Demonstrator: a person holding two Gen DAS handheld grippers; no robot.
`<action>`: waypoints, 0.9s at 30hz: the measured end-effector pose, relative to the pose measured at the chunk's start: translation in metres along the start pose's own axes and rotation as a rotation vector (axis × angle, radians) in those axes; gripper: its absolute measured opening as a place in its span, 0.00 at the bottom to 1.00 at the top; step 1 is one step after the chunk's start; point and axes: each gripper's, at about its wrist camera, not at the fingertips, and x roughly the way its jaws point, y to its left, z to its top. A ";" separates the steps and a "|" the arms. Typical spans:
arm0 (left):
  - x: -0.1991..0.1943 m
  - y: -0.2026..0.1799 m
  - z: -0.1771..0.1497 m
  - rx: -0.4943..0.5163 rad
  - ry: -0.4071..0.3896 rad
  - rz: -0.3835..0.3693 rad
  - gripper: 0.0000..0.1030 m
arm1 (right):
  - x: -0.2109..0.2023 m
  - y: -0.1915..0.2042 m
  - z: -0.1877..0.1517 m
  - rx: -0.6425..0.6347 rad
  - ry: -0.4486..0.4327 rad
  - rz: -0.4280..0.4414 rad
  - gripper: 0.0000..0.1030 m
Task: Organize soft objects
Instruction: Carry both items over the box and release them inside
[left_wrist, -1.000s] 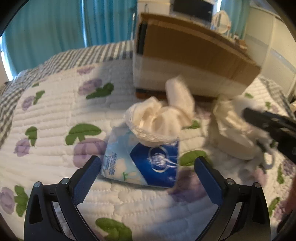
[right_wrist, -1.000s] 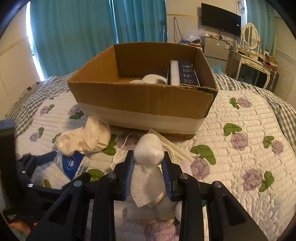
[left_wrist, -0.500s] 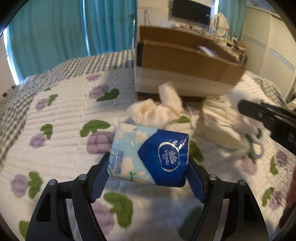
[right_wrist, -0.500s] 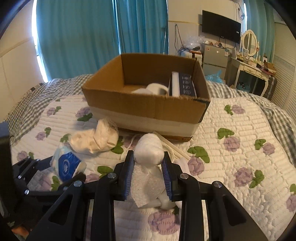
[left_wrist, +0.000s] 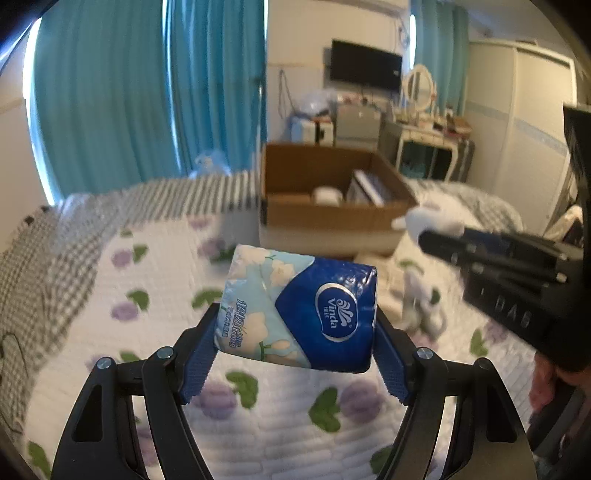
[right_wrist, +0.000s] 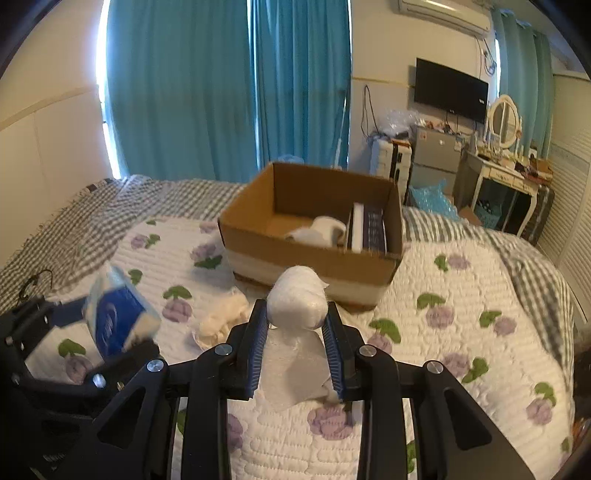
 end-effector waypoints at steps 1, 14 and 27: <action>-0.002 0.000 0.009 0.005 -0.016 0.011 0.73 | -0.003 -0.001 0.004 -0.003 -0.007 0.001 0.28; 0.022 -0.001 0.094 0.076 -0.137 0.072 0.73 | -0.003 -0.026 0.086 -0.054 -0.068 0.059 0.28; 0.139 -0.012 0.145 0.125 -0.085 0.061 0.73 | 0.117 -0.064 0.150 -0.089 -0.010 0.062 0.28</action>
